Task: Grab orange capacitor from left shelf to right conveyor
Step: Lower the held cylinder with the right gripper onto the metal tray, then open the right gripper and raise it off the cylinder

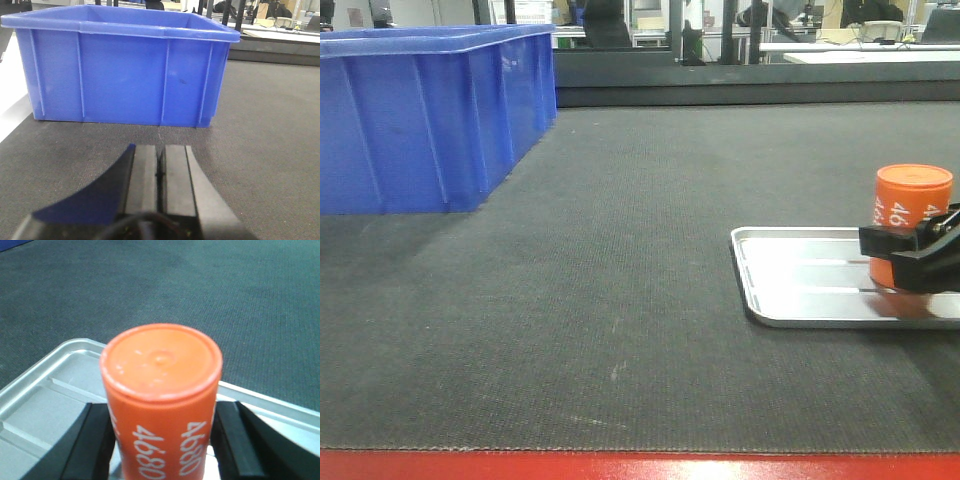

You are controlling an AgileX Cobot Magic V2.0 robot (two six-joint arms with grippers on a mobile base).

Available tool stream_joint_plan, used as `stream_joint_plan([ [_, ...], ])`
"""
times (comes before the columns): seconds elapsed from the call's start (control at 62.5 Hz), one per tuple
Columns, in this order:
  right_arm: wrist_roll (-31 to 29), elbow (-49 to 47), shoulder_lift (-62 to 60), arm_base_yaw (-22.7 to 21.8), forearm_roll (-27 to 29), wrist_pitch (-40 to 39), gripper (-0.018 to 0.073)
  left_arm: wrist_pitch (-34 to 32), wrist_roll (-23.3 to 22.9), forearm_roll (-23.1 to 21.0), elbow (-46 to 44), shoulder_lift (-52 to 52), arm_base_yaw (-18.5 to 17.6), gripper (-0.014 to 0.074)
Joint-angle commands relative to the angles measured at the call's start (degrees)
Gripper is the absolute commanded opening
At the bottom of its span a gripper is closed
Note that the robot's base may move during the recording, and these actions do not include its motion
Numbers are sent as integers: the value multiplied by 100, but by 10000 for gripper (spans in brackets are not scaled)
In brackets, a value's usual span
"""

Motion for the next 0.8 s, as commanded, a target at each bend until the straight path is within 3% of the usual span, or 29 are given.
stream_joint_plan([
  [0.0, -78, -92, -126, -43, -14, -291, 321, -493, 3, 0, -30, -110, -19, -105],
  [0.112, -78, -92, -183, -43, -14, -141, 516, -493, 3, 0, -30, -110, -19, -105],
  [0.24, -78, -92, -497, -43, -14, 243, 629, -493, 3, 0, -30, -110, -19, -105],
  [0.448, -38, -92, -1464, -35, -20, 1331, 625, -493, 3, 0, -30, -110, -19, -105],
  [0.592, 415, -92, -2626, 111, -32, 2340, 624, -493, 3, 0, -30, -110, -19, -105],
  [0.688, 756, -133, -3505, 210, -32, 3312, 599, -493, 3, 0, -30, -110, -19, -105],
  [0.784, 944, -376, -4461, 287, -32, 4638, 506, -493, 3, 0, -30, -110, -19, -105],
])
